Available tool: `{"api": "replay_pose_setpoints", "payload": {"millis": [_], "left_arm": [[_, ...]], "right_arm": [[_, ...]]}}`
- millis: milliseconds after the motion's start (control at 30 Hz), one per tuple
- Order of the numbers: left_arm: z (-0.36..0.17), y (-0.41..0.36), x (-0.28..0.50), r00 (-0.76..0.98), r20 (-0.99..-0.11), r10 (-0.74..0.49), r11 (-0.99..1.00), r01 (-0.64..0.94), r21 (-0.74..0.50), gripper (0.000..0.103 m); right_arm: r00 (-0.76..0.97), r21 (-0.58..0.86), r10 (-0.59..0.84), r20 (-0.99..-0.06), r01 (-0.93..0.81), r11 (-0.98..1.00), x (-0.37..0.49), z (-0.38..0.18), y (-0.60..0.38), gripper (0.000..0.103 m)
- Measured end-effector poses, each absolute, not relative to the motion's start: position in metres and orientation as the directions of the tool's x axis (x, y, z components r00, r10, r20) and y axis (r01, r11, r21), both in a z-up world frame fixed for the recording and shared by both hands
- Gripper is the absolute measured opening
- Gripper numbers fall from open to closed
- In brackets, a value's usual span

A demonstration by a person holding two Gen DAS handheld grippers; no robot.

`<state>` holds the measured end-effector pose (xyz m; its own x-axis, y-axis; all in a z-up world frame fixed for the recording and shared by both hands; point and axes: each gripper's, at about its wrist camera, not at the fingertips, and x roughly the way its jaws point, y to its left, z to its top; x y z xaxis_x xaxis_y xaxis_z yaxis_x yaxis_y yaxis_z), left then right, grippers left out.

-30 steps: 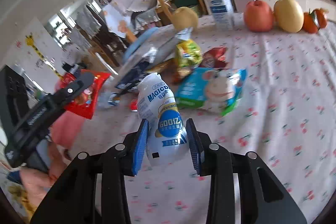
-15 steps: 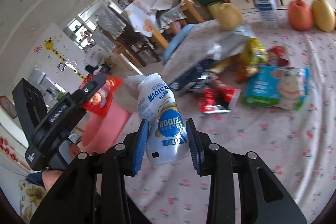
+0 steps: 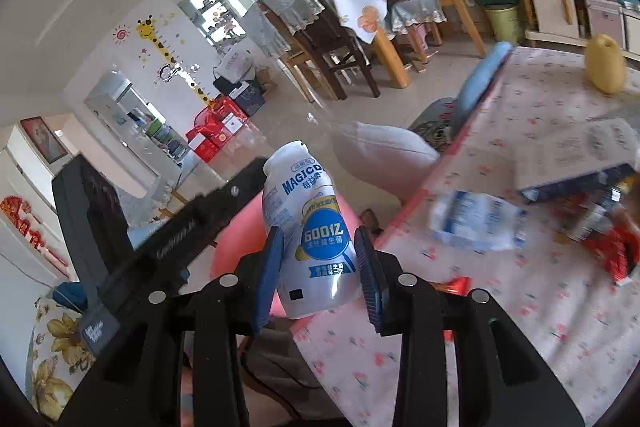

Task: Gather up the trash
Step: 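Carry the red packet to the pink bucket with the left tool and release it, then grasp the red candy wrapper on the table with the right tool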

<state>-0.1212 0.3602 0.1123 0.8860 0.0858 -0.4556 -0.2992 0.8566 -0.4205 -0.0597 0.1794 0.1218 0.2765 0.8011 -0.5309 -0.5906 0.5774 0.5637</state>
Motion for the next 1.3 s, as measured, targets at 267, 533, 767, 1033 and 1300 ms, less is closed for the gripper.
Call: {"api": "replay_pose_setpoints", "payload": {"millis": [267,533,767,1033,1300], "left_arm": [[0.111,0.408,-0.143,0.872,-0.456,0.179,0.81,-0.394,-0.434,0.028],[0.107,0.415,-0.14,0.846,-0.486,0.217,0.808,-0.435,-0.397,0.034],[0.104,0.407,-0.137,0.837,-0.502,0.219,0.81,-0.442,-0.384,0.059],[0.108,0.392,-0.132,0.833,-0.507,0.222,0.825,-0.438,-0.358,0.067],[0.105,0.384,-0.128,0.828,-0.518,0.214,0.838,-0.428,-0.339,0.07]], "right_arm": [[0.24,0.487,0.787,-0.568,-0.673,0.556,-0.07,0.121,0.25,0.038],[0.332,0.359,0.696,-0.636,-0.671,0.649,-0.07,0.096,0.247,0.077],[0.477,0.279,0.49,-0.73,-0.447,0.85,-0.062,0.049,0.166,0.081],[0.431,0.268,0.502,-0.75,-0.495,0.826,-0.076,0.022,0.182,0.089],[0.473,0.159,0.437,-0.765,-0.518,0.84,-0.065,0.018,0.202,0.087]]}}
